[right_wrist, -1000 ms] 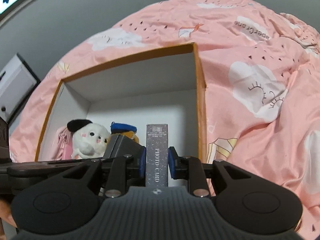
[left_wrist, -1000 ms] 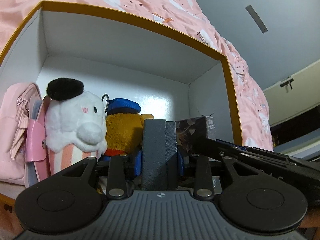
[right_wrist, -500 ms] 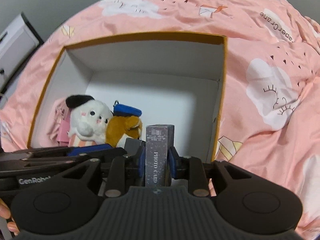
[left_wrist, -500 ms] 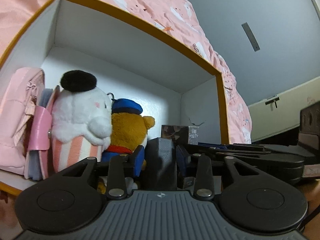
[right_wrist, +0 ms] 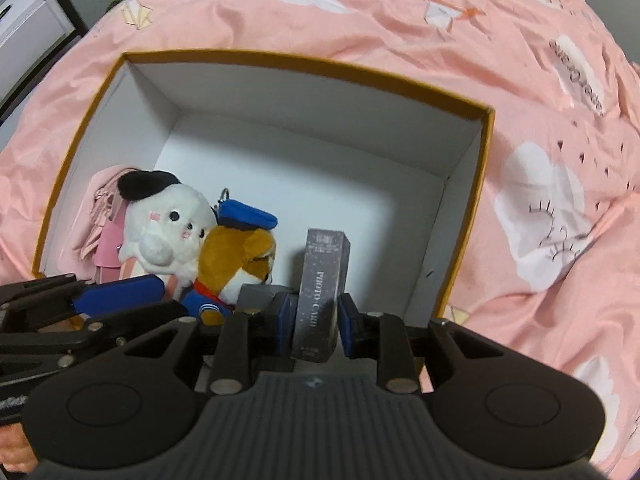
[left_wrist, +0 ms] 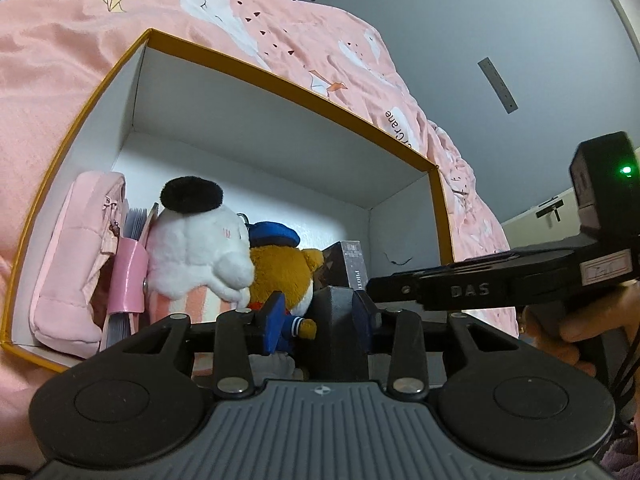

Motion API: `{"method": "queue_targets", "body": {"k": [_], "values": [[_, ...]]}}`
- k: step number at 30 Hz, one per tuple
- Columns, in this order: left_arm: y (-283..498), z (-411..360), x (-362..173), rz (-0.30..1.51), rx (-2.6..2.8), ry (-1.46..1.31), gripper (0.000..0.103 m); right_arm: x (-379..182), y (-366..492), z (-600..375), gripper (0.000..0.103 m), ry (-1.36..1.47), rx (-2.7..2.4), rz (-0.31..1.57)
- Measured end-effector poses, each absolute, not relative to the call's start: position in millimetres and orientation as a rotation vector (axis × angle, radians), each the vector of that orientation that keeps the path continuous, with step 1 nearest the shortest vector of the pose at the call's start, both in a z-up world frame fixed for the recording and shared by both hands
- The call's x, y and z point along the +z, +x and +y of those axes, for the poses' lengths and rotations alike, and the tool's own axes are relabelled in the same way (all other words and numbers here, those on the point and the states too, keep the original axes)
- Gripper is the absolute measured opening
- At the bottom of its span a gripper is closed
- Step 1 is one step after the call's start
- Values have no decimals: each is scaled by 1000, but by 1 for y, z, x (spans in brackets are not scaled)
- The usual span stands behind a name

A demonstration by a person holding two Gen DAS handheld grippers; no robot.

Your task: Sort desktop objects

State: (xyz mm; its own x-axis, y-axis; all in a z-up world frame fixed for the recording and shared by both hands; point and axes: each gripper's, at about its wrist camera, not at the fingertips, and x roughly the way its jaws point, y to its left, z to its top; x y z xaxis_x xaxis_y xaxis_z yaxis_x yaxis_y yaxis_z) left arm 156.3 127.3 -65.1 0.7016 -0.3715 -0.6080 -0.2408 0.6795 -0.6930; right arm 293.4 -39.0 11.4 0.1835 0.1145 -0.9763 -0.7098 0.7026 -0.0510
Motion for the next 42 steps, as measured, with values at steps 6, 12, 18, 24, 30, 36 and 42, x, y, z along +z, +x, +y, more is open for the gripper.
{"method": "queue_targets", "body": {"k": [6,12,18,24,30,36,42], "values": [[158,131,-63,832,-55,-808,41,23,296,-32,28,-764,814,1181],[160,130,-59,860,-17,-743,41,16,282,-21,31,-1217,1103,928],[163,132,-57,872,4,-714,41,-8,259,-26,54,-1752,1351,605],[162,133,-57,889,9,-697,41,-32,268,-20,54,-2018,1506,545],[162,135,-57,894,4,-699,41,-43,278,-15,52,-2087,1647,499],[163,137,-59,905,3,-710,41,-43,291,-18,48,-2022,1732,598],[165,134,-60,913,-7,-695,42,-34,305,-21,38,-1868,1788,791]]}}
